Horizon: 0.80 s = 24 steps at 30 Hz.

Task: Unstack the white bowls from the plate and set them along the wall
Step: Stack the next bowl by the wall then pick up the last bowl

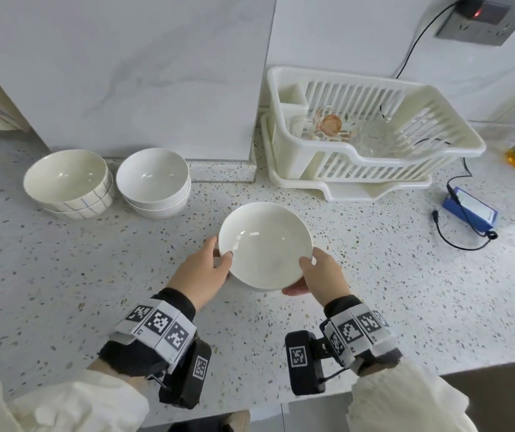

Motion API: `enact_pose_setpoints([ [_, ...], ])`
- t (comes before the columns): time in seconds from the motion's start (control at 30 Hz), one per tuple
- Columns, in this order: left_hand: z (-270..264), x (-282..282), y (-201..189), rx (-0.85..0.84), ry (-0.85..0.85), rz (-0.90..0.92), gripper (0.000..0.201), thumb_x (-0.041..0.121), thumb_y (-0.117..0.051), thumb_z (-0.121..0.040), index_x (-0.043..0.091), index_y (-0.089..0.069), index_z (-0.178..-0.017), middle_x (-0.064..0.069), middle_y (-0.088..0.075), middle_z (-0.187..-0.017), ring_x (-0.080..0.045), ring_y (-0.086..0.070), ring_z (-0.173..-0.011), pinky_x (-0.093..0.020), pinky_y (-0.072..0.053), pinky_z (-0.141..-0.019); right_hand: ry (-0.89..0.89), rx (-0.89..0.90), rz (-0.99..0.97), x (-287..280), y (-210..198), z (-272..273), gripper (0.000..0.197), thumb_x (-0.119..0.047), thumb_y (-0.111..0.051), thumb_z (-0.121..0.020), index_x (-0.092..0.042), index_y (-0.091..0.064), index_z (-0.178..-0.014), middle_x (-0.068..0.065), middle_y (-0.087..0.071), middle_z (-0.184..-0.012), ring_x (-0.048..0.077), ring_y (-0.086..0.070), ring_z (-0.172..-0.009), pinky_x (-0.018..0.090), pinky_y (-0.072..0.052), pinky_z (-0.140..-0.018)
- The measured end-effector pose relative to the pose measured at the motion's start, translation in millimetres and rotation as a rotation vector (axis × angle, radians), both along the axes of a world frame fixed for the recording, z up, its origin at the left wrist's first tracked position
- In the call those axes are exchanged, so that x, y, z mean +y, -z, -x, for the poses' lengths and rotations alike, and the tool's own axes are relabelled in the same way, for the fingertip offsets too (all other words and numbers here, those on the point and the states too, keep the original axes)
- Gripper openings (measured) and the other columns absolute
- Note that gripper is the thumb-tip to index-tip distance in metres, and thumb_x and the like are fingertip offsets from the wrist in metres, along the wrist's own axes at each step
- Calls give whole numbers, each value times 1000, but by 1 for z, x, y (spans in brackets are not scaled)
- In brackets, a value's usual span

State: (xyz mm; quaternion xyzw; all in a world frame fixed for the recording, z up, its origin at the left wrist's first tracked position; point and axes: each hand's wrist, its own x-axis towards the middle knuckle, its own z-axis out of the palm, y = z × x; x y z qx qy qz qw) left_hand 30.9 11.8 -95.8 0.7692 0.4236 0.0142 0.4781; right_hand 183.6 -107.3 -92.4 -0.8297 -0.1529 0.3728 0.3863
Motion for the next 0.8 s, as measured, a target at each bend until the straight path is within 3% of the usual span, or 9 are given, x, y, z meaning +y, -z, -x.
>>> enact_pose_setpoints([
  [0.1,-3,16,2,-60,-31,42,47,35,-41,-90,22,-31,-134,-3,-54,-130,-24,-65,-94,-47,-54,-86,40,35,-29,25,1,-2,33,-10,-33,-90,-3,-45,-119,26,-67,-81,15,-62,-35,18,-53,-40],
  [0.23,-9,40,4,-110,-65,86,44,33,-41,-90,25,-31,-132,-1,-53,-131,-21,-66,-92,-47,-52,-89,68,92,-66,57,4,-6,34,-10,-32,-90,-5,-43,-122,17,-65,-61,20,-64,-41,25,-58,-49],
  [0.43,-14,69,8,-145,-68,109,50,37,-39,-90,29,-24,-137,-1,-50,-136,-22,-63,-102,-48,-52,-90,74,100,-69,88,6,-13,33,-11,-33,-90,-6,-45,-120,17,-65,-63,19,-64,-40,23,-57,-46],
  [0.57,-21,77,11,-155,-75,110,49,37,-37,-91,29,-24,-137,-2,-51,-134,-22,-62,-105,-47,-52,-91,76,80,-56,98,8,-20,34,-13,-32,-90,-5,-45,-120,20,-68,-67,34,-69,-59,39,-60,-70],
  [0.7,-25,82,13,-178,-72,96,47,38,-37,-91,29,-27,-136,-2,-52,-133,-21,-61,-105,-47,-52,-91,80,90,-62,103,8,-24,32,-13,-32,-90,-6,-45,-119,17,-66,-62,26,-66,-48,28,-60,-56],
  [0.8,-27,86,16,-179,-70,98,47,39,-36,-91,27,-27,-136,-4,-53,-131,-22,-61,-106,-47,-52,-91,83,100,-61,106,9,-26,35,-13,-32,-91,-5,-43,-122,18,-66,-64,28,-66,-51,29,-59,-57],
])
